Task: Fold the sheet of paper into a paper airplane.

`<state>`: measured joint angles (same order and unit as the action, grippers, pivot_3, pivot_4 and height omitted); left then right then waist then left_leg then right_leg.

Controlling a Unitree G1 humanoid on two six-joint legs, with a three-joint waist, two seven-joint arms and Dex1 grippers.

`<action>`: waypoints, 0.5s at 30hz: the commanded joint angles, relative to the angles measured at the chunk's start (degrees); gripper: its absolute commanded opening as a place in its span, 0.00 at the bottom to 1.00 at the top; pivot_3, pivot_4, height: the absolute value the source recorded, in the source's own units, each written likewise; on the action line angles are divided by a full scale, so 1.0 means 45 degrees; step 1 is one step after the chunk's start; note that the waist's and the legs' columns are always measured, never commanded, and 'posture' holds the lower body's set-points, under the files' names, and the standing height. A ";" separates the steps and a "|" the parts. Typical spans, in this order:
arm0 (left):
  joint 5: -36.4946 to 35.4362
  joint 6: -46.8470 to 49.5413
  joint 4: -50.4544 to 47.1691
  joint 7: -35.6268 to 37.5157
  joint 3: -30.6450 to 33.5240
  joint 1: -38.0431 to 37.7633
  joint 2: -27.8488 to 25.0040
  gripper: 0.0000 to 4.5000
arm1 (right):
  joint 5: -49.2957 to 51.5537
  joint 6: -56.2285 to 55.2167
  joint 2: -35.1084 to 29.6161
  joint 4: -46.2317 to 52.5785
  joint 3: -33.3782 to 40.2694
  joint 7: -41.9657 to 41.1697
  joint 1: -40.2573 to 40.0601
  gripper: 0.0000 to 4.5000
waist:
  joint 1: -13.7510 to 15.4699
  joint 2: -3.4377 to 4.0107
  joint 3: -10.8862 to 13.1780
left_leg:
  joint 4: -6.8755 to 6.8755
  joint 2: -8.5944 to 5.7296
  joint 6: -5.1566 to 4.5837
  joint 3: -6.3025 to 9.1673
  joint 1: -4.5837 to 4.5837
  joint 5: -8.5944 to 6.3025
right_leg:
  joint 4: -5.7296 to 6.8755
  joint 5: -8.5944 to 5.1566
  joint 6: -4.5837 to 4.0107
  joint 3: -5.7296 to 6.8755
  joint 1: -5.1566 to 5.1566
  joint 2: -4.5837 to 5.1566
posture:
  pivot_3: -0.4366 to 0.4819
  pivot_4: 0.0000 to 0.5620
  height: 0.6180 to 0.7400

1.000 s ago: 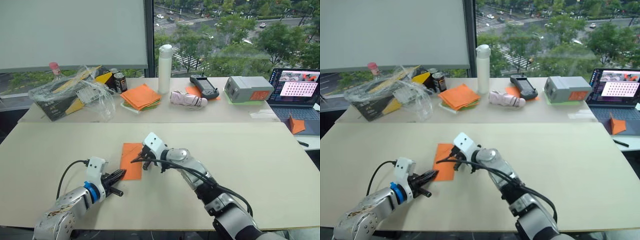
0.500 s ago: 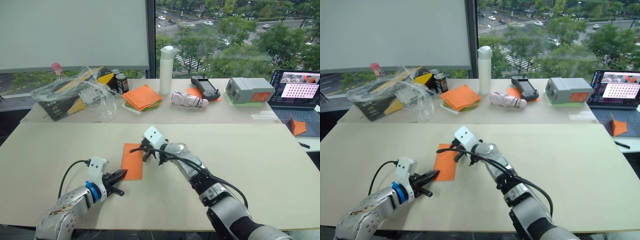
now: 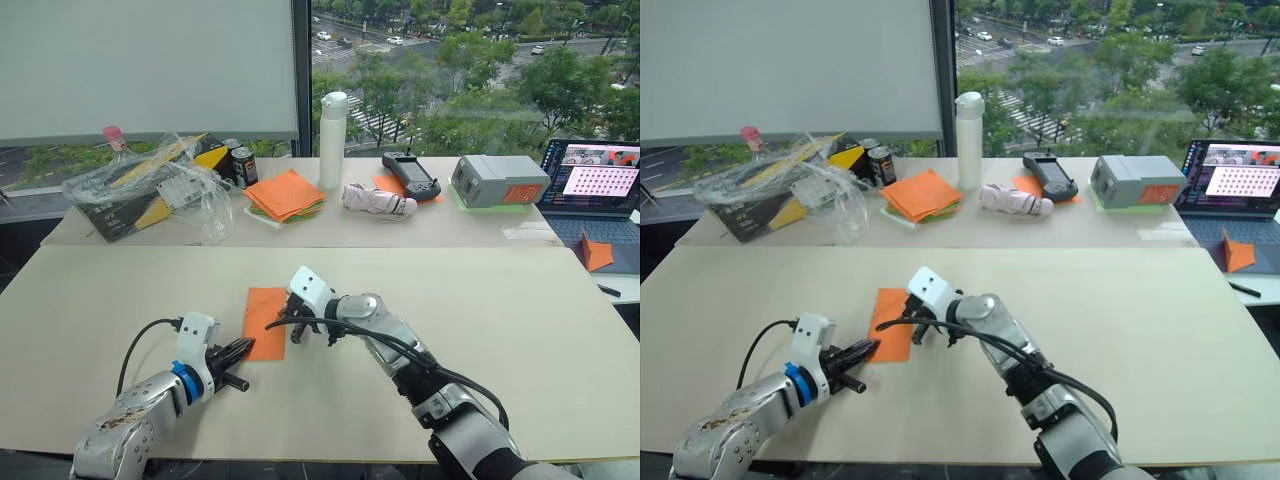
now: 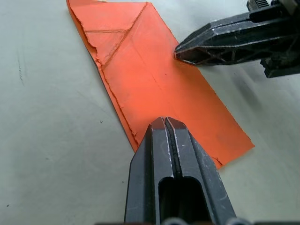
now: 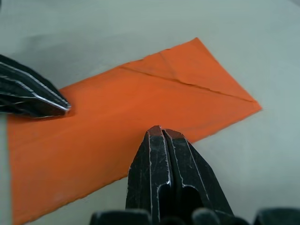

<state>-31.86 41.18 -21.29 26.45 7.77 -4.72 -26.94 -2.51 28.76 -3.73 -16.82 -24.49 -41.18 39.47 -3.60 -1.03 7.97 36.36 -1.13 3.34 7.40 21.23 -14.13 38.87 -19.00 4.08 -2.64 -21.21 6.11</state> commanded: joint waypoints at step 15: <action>0.0265 0.0390 0.0648 -0.0049 0.0068 -0.0133 -0.0142 0.00 | 0.0599 0.1317 -0.1542 0.2734 -0.1236 -0.2265 -0.1248 0.01 | 0.0061 0.0000 0.0000 | -0.0018 0.0001 0.0000 -0.0001 -0.0003 0.0000 | -0.0039 0.0000 0.0000 0.0002 0.0012 0.0001 | 0.48 0.27 1.00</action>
<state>-31.86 41.27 -20.59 27.00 8.06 -4.40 -26.96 -0.47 33.29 -10.24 -5.53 -28.57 -49.87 34.83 -3.32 -1.03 7.97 36.28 -1.13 3.34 7.40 21.21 -14.13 38.69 -19.00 4.08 -2.63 -21.15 6.11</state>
